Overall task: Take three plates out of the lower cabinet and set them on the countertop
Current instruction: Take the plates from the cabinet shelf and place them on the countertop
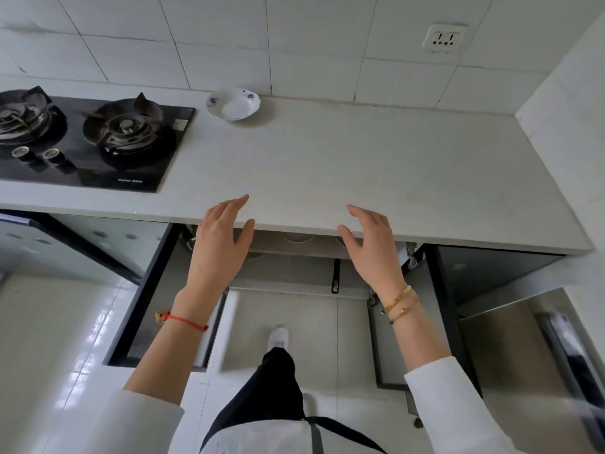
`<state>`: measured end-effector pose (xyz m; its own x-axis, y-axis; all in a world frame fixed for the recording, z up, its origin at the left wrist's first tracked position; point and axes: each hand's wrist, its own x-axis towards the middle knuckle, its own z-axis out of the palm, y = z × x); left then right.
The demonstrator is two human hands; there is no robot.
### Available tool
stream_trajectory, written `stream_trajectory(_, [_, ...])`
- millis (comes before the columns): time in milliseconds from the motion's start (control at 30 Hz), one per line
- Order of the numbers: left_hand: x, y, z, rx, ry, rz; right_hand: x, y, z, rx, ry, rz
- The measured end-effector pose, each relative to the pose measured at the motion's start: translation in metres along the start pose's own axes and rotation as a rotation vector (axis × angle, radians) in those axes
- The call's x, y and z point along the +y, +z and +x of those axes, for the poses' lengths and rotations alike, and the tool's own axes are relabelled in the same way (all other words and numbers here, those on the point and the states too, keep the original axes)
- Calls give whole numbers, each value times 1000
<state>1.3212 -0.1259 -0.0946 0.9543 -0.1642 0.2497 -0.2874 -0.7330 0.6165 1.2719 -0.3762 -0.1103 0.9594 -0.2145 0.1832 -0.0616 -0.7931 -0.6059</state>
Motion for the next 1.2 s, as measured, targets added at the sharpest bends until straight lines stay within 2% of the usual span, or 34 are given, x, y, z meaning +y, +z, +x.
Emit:
stream_trajectory(300, [-2,18,-29,-96,-31,11,16,2,-37,-38,87,-5])
stream_trajectory(633, [-26,36,-26,-158,-31,31,26,29,-30,-32,102,-1])
stream_trajectory(900, [-95,104,-21,-206,-48,39,72,106,-18,-93,123,-17])
stream_trajectory(1200, [-205,230,2,-173,-78,-14,164,229,15,-65,97,-24])
